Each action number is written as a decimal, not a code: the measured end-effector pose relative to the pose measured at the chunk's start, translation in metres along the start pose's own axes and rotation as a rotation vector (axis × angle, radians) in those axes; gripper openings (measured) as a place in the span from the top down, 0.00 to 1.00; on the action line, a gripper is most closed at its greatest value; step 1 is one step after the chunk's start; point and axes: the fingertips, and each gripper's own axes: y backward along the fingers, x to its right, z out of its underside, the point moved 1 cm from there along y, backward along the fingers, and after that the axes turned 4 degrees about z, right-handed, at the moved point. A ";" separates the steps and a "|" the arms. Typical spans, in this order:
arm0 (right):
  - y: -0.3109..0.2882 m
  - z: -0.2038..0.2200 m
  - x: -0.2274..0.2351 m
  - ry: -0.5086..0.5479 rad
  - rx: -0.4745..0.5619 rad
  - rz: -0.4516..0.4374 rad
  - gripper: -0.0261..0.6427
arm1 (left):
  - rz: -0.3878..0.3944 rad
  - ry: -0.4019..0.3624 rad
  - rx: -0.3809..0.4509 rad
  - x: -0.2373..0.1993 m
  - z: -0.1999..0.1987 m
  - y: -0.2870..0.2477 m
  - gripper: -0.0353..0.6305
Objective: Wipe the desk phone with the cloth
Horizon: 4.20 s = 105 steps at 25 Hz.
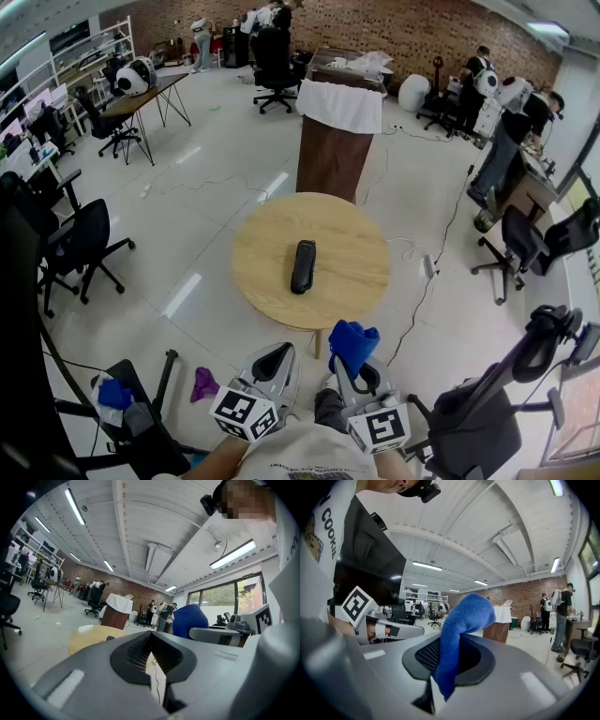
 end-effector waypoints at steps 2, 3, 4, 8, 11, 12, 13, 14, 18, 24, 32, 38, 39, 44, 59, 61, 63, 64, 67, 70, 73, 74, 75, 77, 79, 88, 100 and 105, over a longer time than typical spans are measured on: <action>-0.005 0.000 0.004 0.001 -0.006 -0.005 0.87 | -0.001 0.002 -0.001 -0.003 0.000 -0.007 0.95; -0.007 0.001 0.007 0.002 -0.007 -0.007 0.87 | -0.002 0.003 -0.001 -0.004 0.000 -0.011 0.95; -0.010 0.001 0.010 0.003 -0.006 -0.008 0.87 | -0.002 0.004 -0.001 -0.006 0.001 -0.015 0.95; -0.024 0.002 0.025 0.000 -0.006 -0.013 0.87 | -0.004 0.011 -0.004 -0.014 0.005 -0.034 0.95; -0.038 0.003 0.039 -0.006 -0.005 -0.020 0.87 | -0.012 0.010 -0.012 -0.022 0.004 -0.052 0.95; -0.044 0.003 0.044 -0.008 -0.006 -0.024 0.87 | -0.016 0.011 -0.015 -0.025 0.004 -0.059 0.95; -0.049 0.003 0.048 -0.009 -0.008 -0.028 0.87 | -0.020 0.013 -0.018 -0.028 0.004 -0.066 0.95; -0.054 0.004 0.053 -0.011 -0.012 -0.033 0.87 | -0.022 0.015 -0.023 -0.031 0.004 -0.073 0.95; -0.076 0.007 0.072 -0.020 -0.027 -0.048 0.87 | -0.028 0.016 -0.041 -0.042 0.004 -0.101 0.95; -0.109 0.004 0.107 -0.032 -0.023 -0.084 0.87 | -0.058 -0.005 -0.047 -0.057 -0.003 -0.148 0.95; -0.139 0.001 0.154 -0.029 -0.016 -0.143 0.87 | -0.095 -0.039 -0.048 -0.064 -0.010 -0.206 0.95; -0.149 -0.004 0.177 -0.025 0.002 -0.187 0.87 | -0.124 -0.066 -0.041 -0.057 -0.015 -0.236 0.95; -0.150 -0.005 0.180 -0.026 0.005 -0.193 0.87 | -0.133 -0.077 -0.039 -0.056 -0.016 -0.239 0.95; -0.158 -0.001 0.193 -0.039 0.009 -0.197 0.87 | -0.181 -0.100 -0.050 -0.066 -0.017 -0.244 0.94; -0.189 0.006 0.173 -0.058 -0.049 -0.190 0.87 | -0.294 -0.093 -0.273 -0.144 0.038 -0.238 0.80; -0.192 0.009 0.172 -0.063 -0.057 -0.177 0.87 | -0.305 -0.110 -0.344 -0.162 0.056 -0.243 0.76; -0.193 0.010 0.170 -0.068 -0.063 -0.166 0.87 | -0.312 -0.126 -0.423 -0.178 0.077 -0.248 0.75; -0.193 0.011 0.170 -0.068 -0.065 -0.162 0.87 | -0.315 -0.131 -0.466 -0.186 0.087 -0.250 0.74; -0.194 0.012 0.169 -0.072 -0.066 -0.149 0.87 | -0.319 -0.157 -0.578 -0.202 0.108 -0.251 0.66; -0.196 0.014 0.166 -0.079 -0.067 -0.142 0.87 | -0.323 -0.155 -0.662 -0.216 0.125 -0.255 0.59; -0.197 0.017 0.162 -0.086 -0.074 -0.144 0.87 | -0.313 -0.139 -0.767 -0.228 0.141 -0.263 0.54; -0.197 0.017 0.161 -0.088 -0.076 -0.144 0.87 | -0.309 -0.136 -0.803 -0.231 0.147 -0.264 0.54; -0.196 0.017 0.160 -0.090 -0.076 -0.144 0.87 | -0.306 -0.137 -0.837 -0.235 0.152 -0.265 0.53; -0.196 0.017 0.159 -0.096 -0.076 -0.140 0.87 | -0.308 -0.140 -0.893 -0.242 0.160 -0.266 0.52; -0.195 0.019 0.161 -0.099 -0.081 -0.134 0.87 | -0.319 -0.131 -0.930 -0.247 0.164 -0.268 0.50; -0.187 0.025 0.176 -0.105 -0.083 -0.094 0.87 | -0.399 -0.051 -1.040 -0.259 0.183 -0.276 0.50; -0.188 0.029 0.176 -0.115 -0.093 -0.103 0.87 | -0.398 -0.016 -0.985 -0.261 0.186 -0.278 0.51; -0.189 0.028 0.174 -0.117 -0.091 -0.107 0.87 | -0.403 0.006 -0.949 -0.263 0.184 -0.276 0.53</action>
